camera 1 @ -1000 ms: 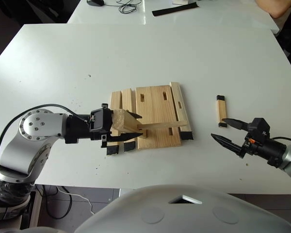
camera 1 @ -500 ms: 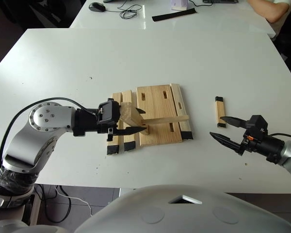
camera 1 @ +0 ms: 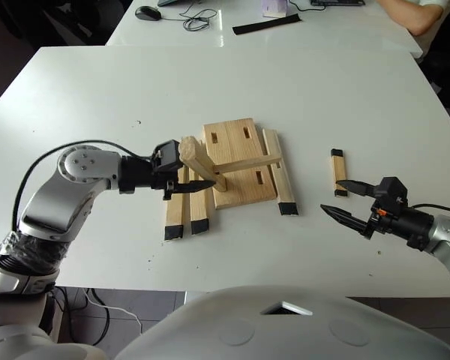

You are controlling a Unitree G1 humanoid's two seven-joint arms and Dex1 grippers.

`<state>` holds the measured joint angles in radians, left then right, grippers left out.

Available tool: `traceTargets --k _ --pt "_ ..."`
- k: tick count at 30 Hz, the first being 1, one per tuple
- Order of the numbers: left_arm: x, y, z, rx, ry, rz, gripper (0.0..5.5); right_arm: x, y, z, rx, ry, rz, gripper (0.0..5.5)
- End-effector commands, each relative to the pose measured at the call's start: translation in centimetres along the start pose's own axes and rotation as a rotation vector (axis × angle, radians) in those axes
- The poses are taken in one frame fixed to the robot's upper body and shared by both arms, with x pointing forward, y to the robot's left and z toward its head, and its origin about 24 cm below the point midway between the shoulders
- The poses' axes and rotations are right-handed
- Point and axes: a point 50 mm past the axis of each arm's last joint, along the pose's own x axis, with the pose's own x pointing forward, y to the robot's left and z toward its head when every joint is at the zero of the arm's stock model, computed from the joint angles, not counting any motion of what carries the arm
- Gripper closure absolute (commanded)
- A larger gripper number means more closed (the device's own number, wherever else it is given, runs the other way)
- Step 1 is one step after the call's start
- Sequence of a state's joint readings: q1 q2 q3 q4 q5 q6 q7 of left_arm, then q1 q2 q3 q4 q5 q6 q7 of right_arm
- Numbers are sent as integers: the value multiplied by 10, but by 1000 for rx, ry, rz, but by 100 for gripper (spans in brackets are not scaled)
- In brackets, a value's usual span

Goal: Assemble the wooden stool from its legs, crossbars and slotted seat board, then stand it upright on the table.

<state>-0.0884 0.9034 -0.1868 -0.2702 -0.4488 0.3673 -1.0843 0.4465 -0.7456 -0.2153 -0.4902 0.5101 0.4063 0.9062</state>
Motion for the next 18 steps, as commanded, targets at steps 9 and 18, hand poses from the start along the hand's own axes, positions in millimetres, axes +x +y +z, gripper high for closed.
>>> traceTargets --k 9,18 --pt "-17 20 17 7 -60 122 184 1 0 2 -13 -18 -40 170" --pt "-48 11 -1 -107 51 178 184 -5 -1 5 -24 -62 -174 170"
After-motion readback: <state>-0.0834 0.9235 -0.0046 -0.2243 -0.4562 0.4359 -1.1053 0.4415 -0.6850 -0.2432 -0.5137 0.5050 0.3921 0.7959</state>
